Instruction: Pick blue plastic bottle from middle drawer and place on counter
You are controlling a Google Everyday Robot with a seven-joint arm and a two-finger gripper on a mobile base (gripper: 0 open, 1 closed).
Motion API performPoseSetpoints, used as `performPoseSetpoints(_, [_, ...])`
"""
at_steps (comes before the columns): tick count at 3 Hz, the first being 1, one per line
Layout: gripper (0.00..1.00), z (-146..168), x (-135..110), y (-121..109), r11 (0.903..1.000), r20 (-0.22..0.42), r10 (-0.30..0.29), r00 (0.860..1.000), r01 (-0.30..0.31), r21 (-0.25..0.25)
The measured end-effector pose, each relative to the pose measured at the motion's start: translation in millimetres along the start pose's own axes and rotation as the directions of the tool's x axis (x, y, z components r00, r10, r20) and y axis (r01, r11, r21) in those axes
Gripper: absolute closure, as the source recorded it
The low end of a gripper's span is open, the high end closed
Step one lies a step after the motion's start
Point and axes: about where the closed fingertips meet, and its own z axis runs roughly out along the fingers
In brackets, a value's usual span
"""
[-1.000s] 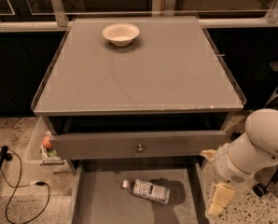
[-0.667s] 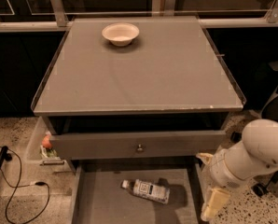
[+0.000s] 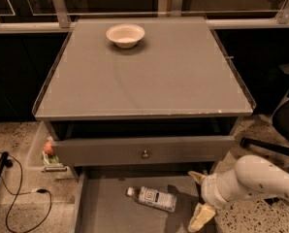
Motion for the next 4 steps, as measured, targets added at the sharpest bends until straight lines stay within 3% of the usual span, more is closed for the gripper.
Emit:
performPoseSetpoints(1, [0.00,26,10,12,0.9985,0.025,0.028,0.999,-0.027,-0.048])
performPoseSetpoints(2, [0.00,26,10,12,0.9985,0.025,0.028,0.999,-0.027,-0.048])
performPoseSetpoints(3, [0.00,50,17,6,0.9991,0.074,0.033,0.997,-0.031,-0.031])
performPoseSetpoints(4, [0.00,83,18,-10,0.9996,0.164,0.022,0.986,-0.025,0.015])
